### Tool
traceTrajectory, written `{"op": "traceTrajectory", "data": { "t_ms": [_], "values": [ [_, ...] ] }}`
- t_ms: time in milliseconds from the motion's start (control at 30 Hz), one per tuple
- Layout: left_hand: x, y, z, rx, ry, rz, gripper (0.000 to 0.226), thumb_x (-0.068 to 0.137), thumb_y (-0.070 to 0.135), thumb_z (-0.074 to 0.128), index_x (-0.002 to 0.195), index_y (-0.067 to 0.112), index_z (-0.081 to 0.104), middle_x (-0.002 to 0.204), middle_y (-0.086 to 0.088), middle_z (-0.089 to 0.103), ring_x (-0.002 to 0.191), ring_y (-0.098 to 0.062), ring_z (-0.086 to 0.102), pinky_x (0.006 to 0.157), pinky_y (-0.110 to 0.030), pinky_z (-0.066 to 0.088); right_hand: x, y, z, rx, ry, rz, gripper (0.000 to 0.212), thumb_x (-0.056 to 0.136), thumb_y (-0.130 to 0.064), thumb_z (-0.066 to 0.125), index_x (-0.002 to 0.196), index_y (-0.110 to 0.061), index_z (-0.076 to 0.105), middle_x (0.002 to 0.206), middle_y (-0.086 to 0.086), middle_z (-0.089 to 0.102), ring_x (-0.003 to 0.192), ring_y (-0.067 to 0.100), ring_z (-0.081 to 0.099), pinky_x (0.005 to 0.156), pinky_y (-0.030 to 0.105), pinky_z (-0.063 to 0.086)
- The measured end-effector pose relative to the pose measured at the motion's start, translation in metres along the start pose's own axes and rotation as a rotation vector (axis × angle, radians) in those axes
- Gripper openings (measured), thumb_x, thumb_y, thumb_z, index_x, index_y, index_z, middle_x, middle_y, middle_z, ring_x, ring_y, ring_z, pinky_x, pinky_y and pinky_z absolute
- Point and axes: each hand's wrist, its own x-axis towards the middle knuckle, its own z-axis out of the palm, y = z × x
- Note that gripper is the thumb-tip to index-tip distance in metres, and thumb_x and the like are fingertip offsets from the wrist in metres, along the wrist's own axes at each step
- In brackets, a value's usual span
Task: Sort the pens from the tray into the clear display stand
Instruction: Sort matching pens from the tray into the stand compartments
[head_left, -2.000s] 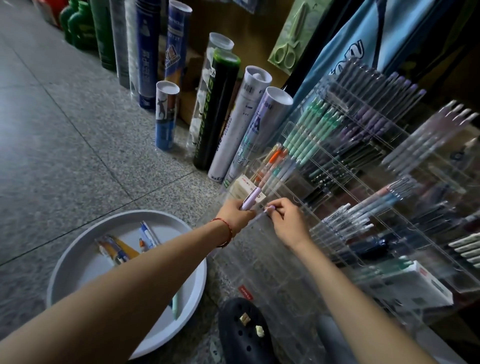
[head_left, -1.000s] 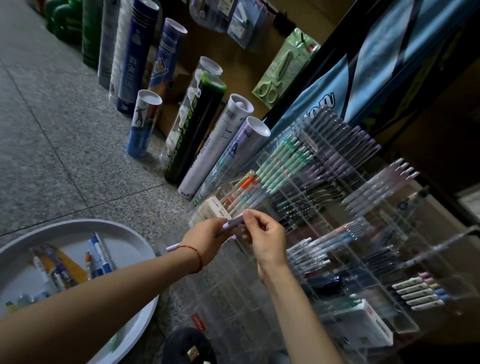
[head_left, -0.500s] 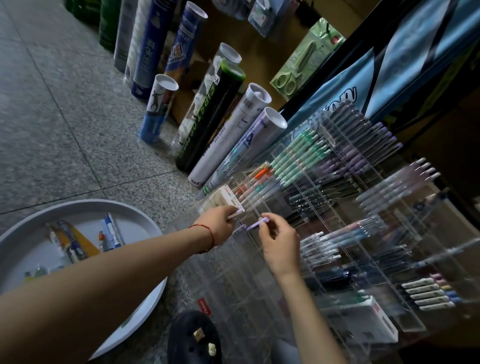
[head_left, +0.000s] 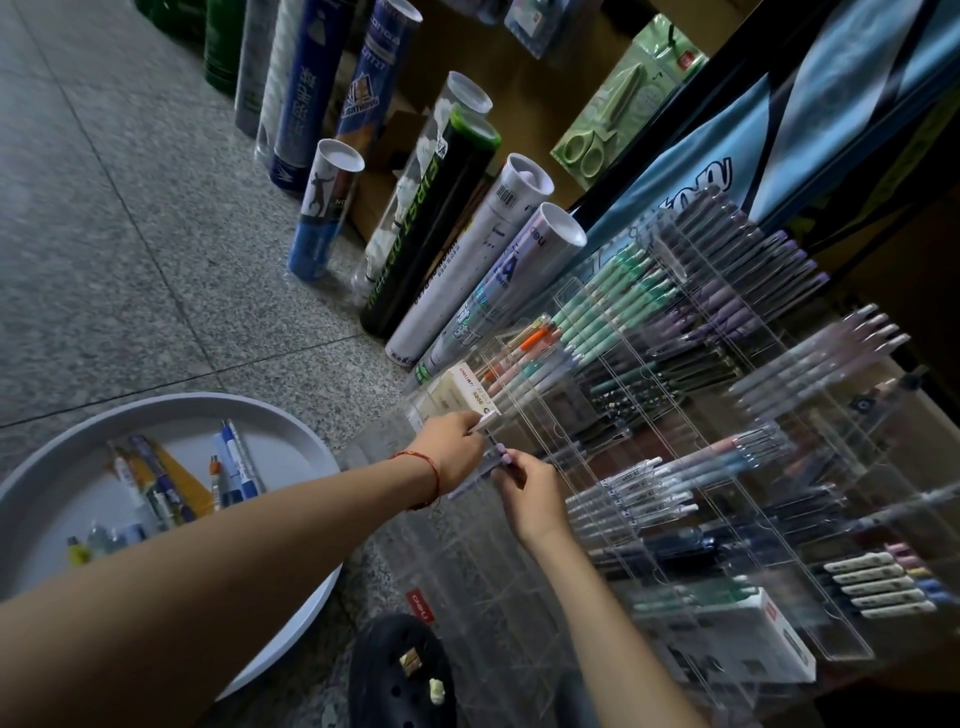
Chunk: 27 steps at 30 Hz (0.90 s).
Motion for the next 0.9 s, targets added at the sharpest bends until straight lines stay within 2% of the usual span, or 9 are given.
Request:
{"op": "traceTrajectory", "data": {
  "t_ms": [100, 200, 267, 333, 433, 533, 667, 767, 900],
  "values": [
    [-0.001, 0.005, 0.002, 0.028, 0.006, 0.006, 0.019, 0.089, 0.004, 0.038, 0.072, 0.008, 0.046, 0.086, -0.023, 0.056, 0.076, -0.023, 0.044, 0.063, -0.025, 0.032, -0.001, -0.011, -0.009, -0.004, 0.016, -0.002, 0.038, 0.090, 0.005, 0.049, 0.127, -0.004, 0.052, 0.109, 0.004, 0.061, 0.098, 0.009, 0.055, 0.088, 0.016, 0.041],
    [-0.004, 0.009, 0.007, 0.050, -0.035, 0.081, 0.015, 0.091, 0.005, 0.041, 0.082, 0.004, 0.053, 0.078, -0.011, 0.055, 0.080, -0.022, 0.049, 0.059, -0.027, 0.034, -0.007, -0.024, -0.017, 0.165, 0.106, -0.053, 0.037, 0.090, 0.000, 0.054, 0.126, -0.011, 0.053, 0.095, -0.009, 0.059, 0.086, 0.003, 0.056, 0.085, 0.019, 0.049],
    [-0.004, 0.008, 0.011, 0.030, -0.039, 0.128, 0.020, 0.090, 0.003, 0.042, 0.099, -0.003, 0.058, 0.092, -0.016, 0.063, 0.089, -0.028, 0.057, 0.070, -0.030, 0.042, -0.012, -0.029, -0.018, 0.343, 0.095, -0.040, 0.031, 0.092, -0.006, 0.054, 0.121, -0.014, 0.055, 0.095, -0.003, 0.063, 0.086, 0.008, 0.060, 0.080, 0.024, 0.052],
    [-0.005, 0.008, 0.014, 0.071, -0.054, 0.195, 0.021, 0.091, 0.003, 0.042, 0.104, -0.003, 0.058, 0.101, -0.021, 0.063, 0.093, -0.029, 0.058, 0.075, -0.029, 0.043, -0.015, -0.029, -0.018, 0.464, 0.146, -0.011, 0.023, 0.091, -0.008, 0.056, 0.114, -0.011, 0.058, 0.094, 0.006, 0.066, 0.083, 0.015, 0.062, 0.072, 0.024, 0.052],
    [-0.005, 0.013, 0.016, 0.181, -0.094, 0.331, 0.023, 0.092, 0.006, 0.045, 0.110, 0.000, 0.058, 0.107, -0.017, 0.062, 0.099, -0.026, 0.057, 0.082, -0.028, 0.041, -0.019, -0.028, -0.025, 0.594, 0.214, 0.006, 0.012, 0.088, -0.004, 0.058, 0.099, -0.009, 0.060, 0.084, 0.006, 0.067, 0.072, 0.010, 0.062, 0.065, 0.020, 0.052],
    [-0.005, 0.018, 0.014, 0.302, -0.078, 0.409, 0.029, 0.095, 0.011, 0.043, 0.120, 0.006, 0.056, 0.111, -0.016, 0.059, 0.104, -0.030, 0.054, 0.087, -0.035, 0.043, -0.025, -0.031, -0.043, 0.534, 0.337, -0.109, 0.012, 0.087, -0.003, 0.060, 0.089, -0.015, 0.059, 0.080, 0.004, 0.065, 0.062, 0.003, 0.061, 0.061, 0.017, 0.051],
    [0.001, 0.008, 0.003, 0.638, -0.044, 0.330, 0.050, 0.091, 0.006, 0.041, 0.139, 0.018, 0.039, 0.133, -0.008, 0.044, 0.122, -0.027, 0.039, 0.100, -0.036, 0.034, -0.039, -0.038, -0.061, 0.254, 0.553, -0.309, 0.019, 0.087, -0.009, 0.061, 0.087, -0.026, 0.052, 0.089, -0.006, 0.063, 0.079, 0.006, 0.062, 0.073, 0.013, 0.052],
    [0.000, 0.001, -0.003, 0.799, -0.124, 0.319, 0.057, 0.085, 0.004, 0.043, 0.141, 0.018, 0.037, 0.139, -0.004, 0.037, 0.127, -0.025, 0.033, 0.100, -0.035, 0.030, -0.037, -0.028, -0.043, 0.046, 0.461, -0.334, 0.015, 0.088, -0.004, 0.059, 0.093, -0.016, 0.053, 0.086, -0.004, 0.060, 0.078, 0.005, 0.059, 0.066, 0.000, 0.043],
    [-0.002, 0.004, -0.002, 0.882, -0.155, 0.338, 0.055, 0.086, 0.008, 0.045, 0.140, 0.018, 0.038, 0.140, -0.004, 0.034, 0.127, -0.026, 0.032, 0.100, -0.035, 0.030, -0.027, -0.004, -0.017, 0.010, 0.411, -0.268, 0.020, 0.088, -0.005, 0.059, 0.108, -0.010, 0.060, 0.091, 0.002, 0.065, 0.084, 0.015, 0.063, 0.068, -0.002, 0.040]
  ]
}}
